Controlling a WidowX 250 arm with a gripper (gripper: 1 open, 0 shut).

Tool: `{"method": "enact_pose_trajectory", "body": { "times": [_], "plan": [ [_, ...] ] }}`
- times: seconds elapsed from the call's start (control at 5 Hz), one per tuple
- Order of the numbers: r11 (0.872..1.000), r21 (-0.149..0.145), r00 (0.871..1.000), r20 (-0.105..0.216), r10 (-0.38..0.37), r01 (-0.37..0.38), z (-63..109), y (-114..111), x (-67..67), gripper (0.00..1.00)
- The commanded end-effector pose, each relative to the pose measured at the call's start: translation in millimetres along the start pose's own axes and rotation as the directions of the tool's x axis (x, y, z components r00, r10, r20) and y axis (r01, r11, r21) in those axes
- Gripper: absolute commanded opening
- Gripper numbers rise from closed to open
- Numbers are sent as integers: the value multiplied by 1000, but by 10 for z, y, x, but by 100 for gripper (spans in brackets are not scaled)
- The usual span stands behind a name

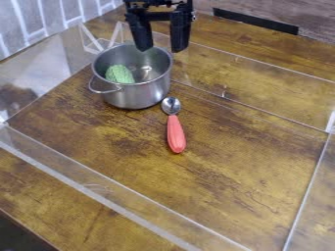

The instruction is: Put the green object in the silver pot

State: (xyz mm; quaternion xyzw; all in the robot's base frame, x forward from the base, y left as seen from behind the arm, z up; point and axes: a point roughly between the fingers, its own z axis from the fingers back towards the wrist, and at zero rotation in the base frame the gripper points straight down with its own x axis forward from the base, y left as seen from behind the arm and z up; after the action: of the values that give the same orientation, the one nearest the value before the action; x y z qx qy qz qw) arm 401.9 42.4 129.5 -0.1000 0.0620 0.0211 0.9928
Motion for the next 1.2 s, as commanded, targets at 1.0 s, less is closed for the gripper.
{"method": "enact_pose_trajectory", "body": {
  "times": [1.0],
  "plan": [
    [999,48,998,62,9,-12,297,-97,0,100]
  ]
}}
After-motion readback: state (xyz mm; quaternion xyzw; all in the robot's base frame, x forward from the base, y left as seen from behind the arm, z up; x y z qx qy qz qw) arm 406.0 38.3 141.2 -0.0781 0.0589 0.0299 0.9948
